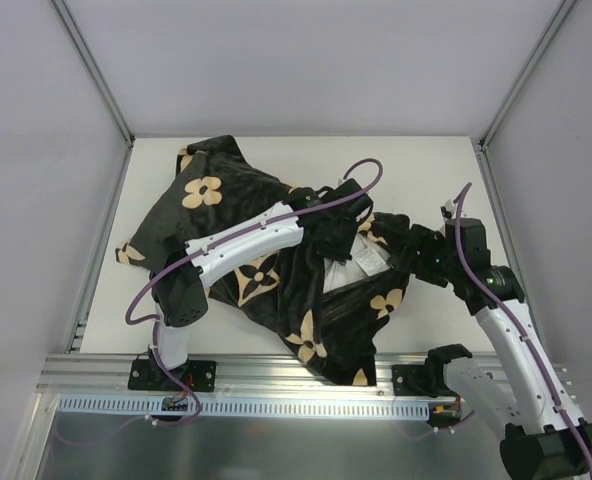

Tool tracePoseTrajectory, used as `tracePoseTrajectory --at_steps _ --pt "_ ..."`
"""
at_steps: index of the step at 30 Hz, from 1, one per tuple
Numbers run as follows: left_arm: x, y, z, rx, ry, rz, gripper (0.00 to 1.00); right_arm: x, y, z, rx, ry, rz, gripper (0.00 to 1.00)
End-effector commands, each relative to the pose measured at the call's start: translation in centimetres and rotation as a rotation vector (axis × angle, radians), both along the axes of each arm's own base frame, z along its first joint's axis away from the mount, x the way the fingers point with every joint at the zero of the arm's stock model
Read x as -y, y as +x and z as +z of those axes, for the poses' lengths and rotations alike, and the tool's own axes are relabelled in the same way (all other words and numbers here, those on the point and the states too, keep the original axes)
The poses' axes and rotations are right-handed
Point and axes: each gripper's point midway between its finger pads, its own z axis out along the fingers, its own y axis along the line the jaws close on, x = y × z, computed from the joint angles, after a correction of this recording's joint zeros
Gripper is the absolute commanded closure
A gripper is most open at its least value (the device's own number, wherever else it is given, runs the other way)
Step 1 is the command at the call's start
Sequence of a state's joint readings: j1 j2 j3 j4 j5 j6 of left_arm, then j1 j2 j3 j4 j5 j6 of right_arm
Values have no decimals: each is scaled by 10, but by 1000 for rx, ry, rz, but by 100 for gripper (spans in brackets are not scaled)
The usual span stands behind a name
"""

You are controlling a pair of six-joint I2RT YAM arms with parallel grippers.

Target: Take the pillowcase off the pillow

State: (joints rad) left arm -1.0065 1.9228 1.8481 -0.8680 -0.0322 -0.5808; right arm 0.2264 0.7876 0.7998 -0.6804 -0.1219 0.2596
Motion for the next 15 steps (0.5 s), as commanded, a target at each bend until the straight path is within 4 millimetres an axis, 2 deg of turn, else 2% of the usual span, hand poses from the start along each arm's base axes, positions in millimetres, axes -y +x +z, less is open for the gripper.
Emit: tracePoseTrajectory --at_steps 1,4,7,11,12,15 --pt "8 -20 29 -47 -113 -39 100 6 7 22 51 -103 24 20" --pt "9 -23 34 -49 -129 -43 100 -7 19 45 148 -115 57 15" --pt "6 -23 36 -42 -130 -26 100 -21 25 54 167 -137 108 15" --pt "4 -27 48 -29 -161 -31 100 -41 30 41 110 -153 201 17" --pt "4 -28 50 -26 -166 -32 100 -41 34 29 64 -177 190 20" --pt "0 -32 64 4 -196 -51 100 -16 47 13 32 -290 84 64"
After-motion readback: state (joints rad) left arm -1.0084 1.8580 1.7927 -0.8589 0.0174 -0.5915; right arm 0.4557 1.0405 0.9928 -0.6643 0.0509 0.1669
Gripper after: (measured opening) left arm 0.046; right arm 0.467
